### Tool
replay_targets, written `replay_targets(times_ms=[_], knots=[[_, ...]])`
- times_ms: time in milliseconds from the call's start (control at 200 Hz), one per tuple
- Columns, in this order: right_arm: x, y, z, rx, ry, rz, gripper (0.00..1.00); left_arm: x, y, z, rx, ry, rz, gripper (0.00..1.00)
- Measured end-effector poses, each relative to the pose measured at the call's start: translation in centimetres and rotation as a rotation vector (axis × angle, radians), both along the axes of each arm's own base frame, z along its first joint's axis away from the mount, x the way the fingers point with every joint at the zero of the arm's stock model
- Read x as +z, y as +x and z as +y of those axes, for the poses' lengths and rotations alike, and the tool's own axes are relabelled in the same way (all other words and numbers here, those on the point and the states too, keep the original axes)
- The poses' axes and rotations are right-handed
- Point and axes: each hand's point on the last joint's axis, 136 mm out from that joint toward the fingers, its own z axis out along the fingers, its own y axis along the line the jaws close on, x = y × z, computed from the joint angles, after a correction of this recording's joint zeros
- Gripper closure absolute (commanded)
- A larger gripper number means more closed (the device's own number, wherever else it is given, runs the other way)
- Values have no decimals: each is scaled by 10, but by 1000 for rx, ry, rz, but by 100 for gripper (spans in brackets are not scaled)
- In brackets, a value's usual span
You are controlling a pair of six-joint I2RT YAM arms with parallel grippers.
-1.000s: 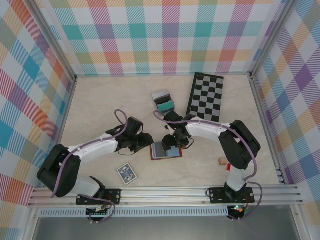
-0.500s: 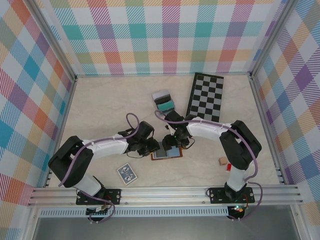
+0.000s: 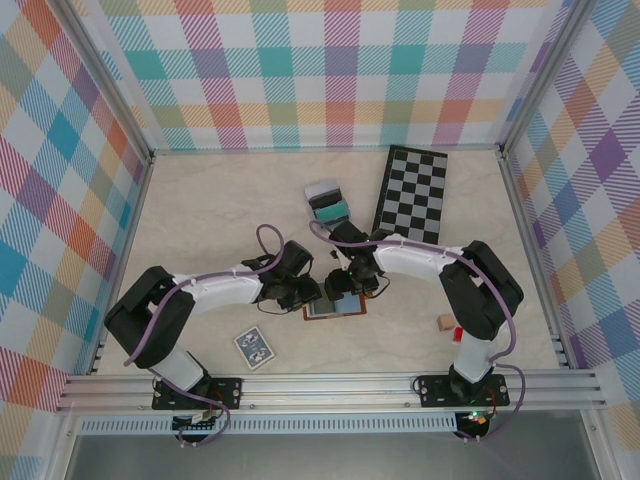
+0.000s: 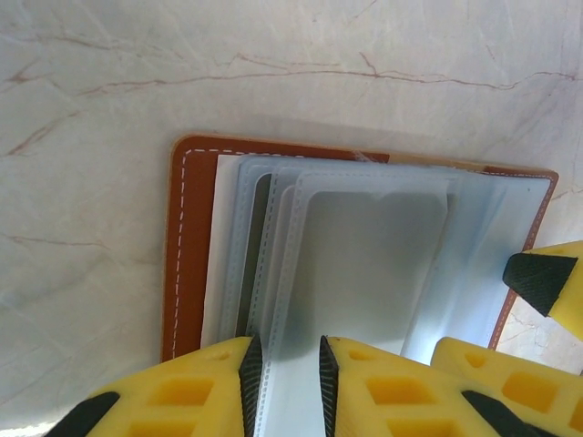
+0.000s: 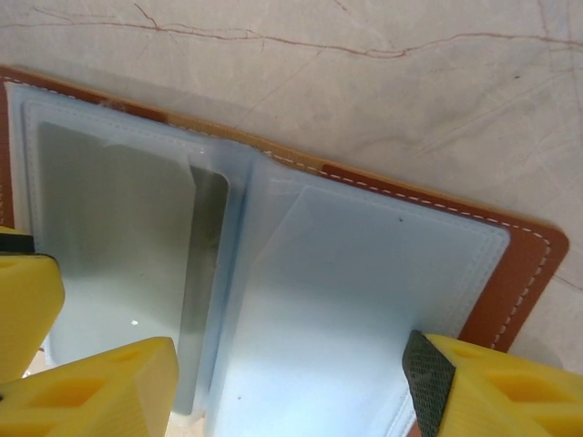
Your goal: Take the credit cards out of the card holder
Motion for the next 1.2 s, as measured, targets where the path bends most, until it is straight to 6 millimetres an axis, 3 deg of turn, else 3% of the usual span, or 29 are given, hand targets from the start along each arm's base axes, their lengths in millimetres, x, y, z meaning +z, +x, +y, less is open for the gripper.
replay_targets(times_ms=[335, 490, 785, 1200], knots=[[0, -1, 0, -2, 2, 3, 35, -1, 0, 0, 0, 41, 15, 74], [-1, -1, 0, -6, 1, 6, 45, -2, -1, 4, 4, 65, 19, 77], [-3, 0, -1, -12, 2, 10, 47, -2, -2, 4, -10, 79, 16, 84], [-4, 0, -1, -12, 3, 17, 53, -2, 1, -4, -41, 73, 14, 81]])
